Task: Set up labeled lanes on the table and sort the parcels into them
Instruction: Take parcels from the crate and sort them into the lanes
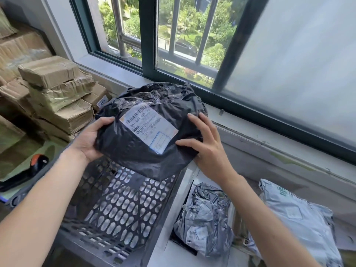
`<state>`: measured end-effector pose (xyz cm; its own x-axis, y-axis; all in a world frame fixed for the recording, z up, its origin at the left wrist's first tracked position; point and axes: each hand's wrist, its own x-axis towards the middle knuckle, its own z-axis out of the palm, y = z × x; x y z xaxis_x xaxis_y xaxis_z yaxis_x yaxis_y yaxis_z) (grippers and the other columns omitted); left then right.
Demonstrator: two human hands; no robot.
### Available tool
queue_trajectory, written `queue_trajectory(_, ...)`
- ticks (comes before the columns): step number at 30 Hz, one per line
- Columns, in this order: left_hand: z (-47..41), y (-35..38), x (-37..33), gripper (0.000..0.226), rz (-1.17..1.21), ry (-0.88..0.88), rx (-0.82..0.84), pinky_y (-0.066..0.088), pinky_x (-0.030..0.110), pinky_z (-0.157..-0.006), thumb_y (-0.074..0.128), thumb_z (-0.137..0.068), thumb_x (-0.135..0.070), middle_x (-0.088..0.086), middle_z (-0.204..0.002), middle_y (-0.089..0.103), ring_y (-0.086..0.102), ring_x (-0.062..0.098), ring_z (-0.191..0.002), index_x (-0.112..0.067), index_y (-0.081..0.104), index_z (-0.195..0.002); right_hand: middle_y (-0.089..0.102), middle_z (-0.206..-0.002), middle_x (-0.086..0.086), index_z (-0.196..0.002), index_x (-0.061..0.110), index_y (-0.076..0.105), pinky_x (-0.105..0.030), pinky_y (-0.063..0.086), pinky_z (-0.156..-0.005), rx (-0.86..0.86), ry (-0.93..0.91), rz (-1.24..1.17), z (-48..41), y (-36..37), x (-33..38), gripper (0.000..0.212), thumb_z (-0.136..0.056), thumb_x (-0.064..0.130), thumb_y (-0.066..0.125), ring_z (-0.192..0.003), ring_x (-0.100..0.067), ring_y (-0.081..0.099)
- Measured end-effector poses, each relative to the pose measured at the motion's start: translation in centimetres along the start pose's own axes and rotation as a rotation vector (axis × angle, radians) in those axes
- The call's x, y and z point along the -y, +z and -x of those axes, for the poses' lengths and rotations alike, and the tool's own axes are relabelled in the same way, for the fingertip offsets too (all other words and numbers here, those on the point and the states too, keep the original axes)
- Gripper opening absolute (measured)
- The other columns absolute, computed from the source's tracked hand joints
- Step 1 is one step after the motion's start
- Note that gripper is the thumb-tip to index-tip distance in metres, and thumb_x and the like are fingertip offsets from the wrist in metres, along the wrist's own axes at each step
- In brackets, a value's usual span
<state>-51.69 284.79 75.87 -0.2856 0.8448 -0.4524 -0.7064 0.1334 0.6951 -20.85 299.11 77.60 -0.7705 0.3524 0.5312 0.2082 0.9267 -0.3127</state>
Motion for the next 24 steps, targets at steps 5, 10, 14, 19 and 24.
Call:
queue_trajectory(5,0.5,1.2,-1.1,0.035,-0.015,0.054,0.039,0.061,0.028,-0.071,0.051,-0.096,-0.031,0.0,-0.085,0.078,0.074,0.013,-0.074,-0.015,0.08,-0.084,0.01,-0.167,0.001,-0.156,0.029,0.028,-0.049,0.027,-0.122,0.022,0.316,-0.152,2.6,-0.2,1.2,0.089,-0.084,0.03,0.08,-0.155,-0.021,0.011)
queue_trajectory(10,0.6,2.8,0.1,0.036,-0.004,0.08,0.086,0.061,0.03,-0.077,0.048,-0.098,-0.029,0.0,-0.093,0.078,0.075,0.012,-0.083,-0.016,0.081,-0.089,0.053,-0.144,0.017,-0.15,0.037,0.034,-0.037,0.045,-0.11,0.003,0.782,-0.888,1.5,-0.7,2.7,0.075,-0.087,0.06,0.067,-0.132,-0.004,0.052)
queue_trajectory(14,0.7,3.2,0.7,0.034,-0.038,0.031,0.089,0.061,0.03,-0.074,0.051,-0.095,-0.031,0.002,-0.092,0.078,0.075,0.015,-0.082,-0.015,0.081,-0.089,0.071,-0.125,0.003,-0.132,0.023,0.06,-0.037,0.053,-0.099,-0.232,1.005,-1.254,-0.9,-1.4,2.5,0.055,-0.084,0.044,0.075,-0.116,-0.016,0.067)
queue_trajectory(19,1.0,3.3,-0.8,0.028,-0.144,-0.066,0.104,0.061,0.028,-0.072,0.069,-0.074,-0.034,0.005,-0.089,0.078,0.074,0.017,-0.076,-0.013,0.079,-0.089,0.065,-0.133,-0.013,-0.14,0.009,0.054,-0.044,0.048,-0.108,-0.211,1.042,-1.306,-0.7,-4.0,1.1,0.074,-0.08,0.045,0.075,-0.123,-0.029,0.062)
queue_trajectory(24,1.3,4.6,-2.9,0.055,-0.472,-0.258,0.192,0.061,0.031,-0.062,0.094,-0.04,-0.038,0.01,-0.085,0.078,0.074,0.023,-0.068,-0.012,0.081,-0.086,0.058,-0.139,0.0,-0.155,0.03,0.03,-0.049,0.043,-0.112,-0.029,1.049,-1.044,0.2,-7.0,-0.7,0.104,-0.069,0.063,0.079,-0.121,-0.02,0.063)
